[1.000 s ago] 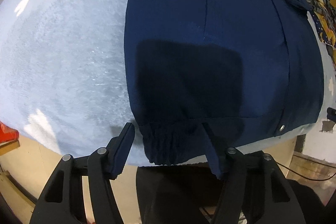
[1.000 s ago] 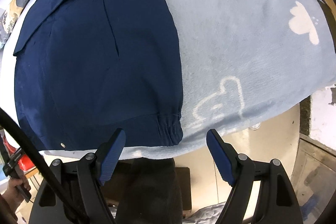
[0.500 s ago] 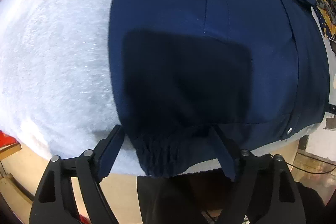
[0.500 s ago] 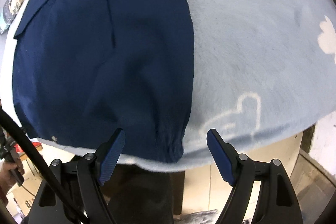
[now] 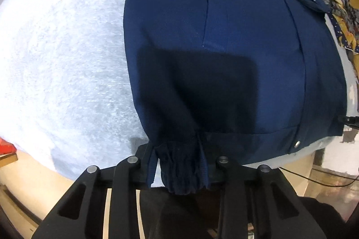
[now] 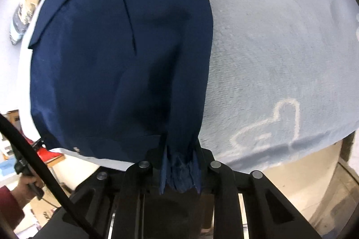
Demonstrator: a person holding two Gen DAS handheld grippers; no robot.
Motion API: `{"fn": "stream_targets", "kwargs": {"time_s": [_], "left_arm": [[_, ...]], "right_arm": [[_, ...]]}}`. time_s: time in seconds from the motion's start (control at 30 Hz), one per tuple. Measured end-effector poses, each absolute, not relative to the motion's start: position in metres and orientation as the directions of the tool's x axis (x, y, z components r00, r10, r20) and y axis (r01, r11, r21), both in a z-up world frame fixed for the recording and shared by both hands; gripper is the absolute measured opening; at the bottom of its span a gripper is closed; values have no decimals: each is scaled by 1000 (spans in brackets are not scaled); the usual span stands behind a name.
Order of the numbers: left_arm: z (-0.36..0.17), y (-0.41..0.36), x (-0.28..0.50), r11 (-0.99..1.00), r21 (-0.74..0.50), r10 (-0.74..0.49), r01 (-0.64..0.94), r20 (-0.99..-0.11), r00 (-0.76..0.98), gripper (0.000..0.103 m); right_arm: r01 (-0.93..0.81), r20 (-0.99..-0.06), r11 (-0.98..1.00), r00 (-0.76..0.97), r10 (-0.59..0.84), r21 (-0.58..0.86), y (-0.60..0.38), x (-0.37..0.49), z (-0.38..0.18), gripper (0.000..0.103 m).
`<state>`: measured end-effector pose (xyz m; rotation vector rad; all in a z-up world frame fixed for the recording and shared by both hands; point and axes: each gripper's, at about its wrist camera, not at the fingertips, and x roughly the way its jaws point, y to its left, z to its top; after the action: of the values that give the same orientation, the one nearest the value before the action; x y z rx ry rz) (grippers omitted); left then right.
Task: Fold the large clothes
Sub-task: 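Grasp the hem with the left tool while the right tool grasps the hem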
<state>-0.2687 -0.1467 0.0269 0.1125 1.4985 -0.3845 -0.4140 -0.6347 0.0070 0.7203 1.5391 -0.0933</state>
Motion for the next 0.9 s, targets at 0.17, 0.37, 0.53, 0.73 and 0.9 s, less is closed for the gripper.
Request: {"fn": "stream_targets", "kwargs": {"time_s": [0.17, 0.37, 0.53, 0.73, 0.9], "left_arm": [[19, -125, -255, 933, -195, -202, 304, -979, -9, 38], [3, -129, -244, 923, -208, -200, 323, -978, -57, 75], [16, -109, -242, 947, -201, -202, 250, -979, -22, 31], [49, -122, -242, 918, -233, -246, 320, -969, 0, 25], [74, -125, -243, 895, -275, -304, 350, -952, 30, 25]], "right_arm": [[451, -914, 810, 34, 404, 374, -643, -406, -8, 30], [407, -890, 810, 19, 455, 422, -636, -388, -19, 77], [388, -920, 850, -9, 391, 357, -645, -394, -8, 22], [388, -903, 826, 43, 427, 408, -652, -396, 17, 19], [387, -868, 785, 95, 488, 484, -646, -398, 43, 19]]}}
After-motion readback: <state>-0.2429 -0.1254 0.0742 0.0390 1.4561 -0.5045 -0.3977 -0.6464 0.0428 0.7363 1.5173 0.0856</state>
